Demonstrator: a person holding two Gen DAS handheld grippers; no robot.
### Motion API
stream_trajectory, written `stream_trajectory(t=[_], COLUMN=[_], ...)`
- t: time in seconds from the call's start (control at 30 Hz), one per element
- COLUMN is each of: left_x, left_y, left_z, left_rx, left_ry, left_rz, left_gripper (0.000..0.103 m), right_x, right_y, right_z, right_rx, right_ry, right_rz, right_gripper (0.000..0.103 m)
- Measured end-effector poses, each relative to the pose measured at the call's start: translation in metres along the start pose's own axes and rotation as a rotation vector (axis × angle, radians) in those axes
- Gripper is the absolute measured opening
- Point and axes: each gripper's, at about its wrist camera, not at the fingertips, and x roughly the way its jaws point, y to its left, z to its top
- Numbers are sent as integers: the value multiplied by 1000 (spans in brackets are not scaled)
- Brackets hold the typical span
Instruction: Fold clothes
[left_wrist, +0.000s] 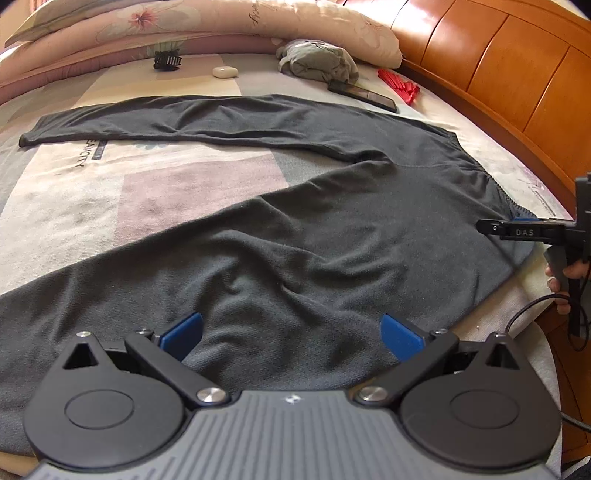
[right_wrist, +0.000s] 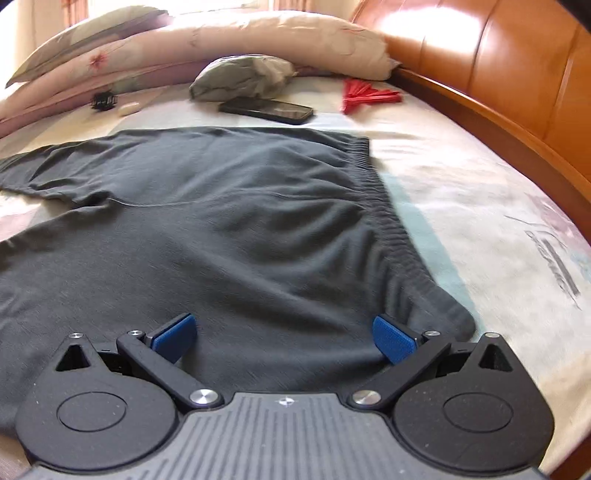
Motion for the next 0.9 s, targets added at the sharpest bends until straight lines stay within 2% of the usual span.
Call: stream_trajectory(t=[0.07, 0.13, 0.3, 0.37, 0.5, 0.53, 0.63, 0.77, 0.9], left_x=[6, 9, 12, 14, 13, 12, 8, -10, -34], left_y=[-1, -3, -3, -5, -8, -7, -5, 8, 43], left_z=[-1, -4, -2, -2, -7, -9, -9, 8, 30], left_rx=[-2, 4, 13, 21, 39, 41, 52, 42, 51], left_ry=[16, 31, 46, 48, 53, 55, 66, 34, 16], left_rz=[-9, -6, 4, 10, 12, 7, -6, -68, -14], left_gripper=[102, 102, 102, 102, 102, 102, 102, 102, 102], right_x=[-2, -3, -2, 11, 34, 35, 23, -10, -40], right_y=[2, 2, -3, -1, -8, -8, -3, 21, 52], right_z=[-3, 4, 41, 52, 49, 47, 42, 34, 25], right_rx=[-9, 1, 80, 91, 99, 83, 60, 48, 40], right_ry=[-10, 18, -40, -29, 14, 15, 46, 30, 19], right_rz=[-5, 1, 144, 162, 110, 67, 6, 108, 181], right_gripper=[103, 103, 103, 103, 103, 103, 103, 103, 103])
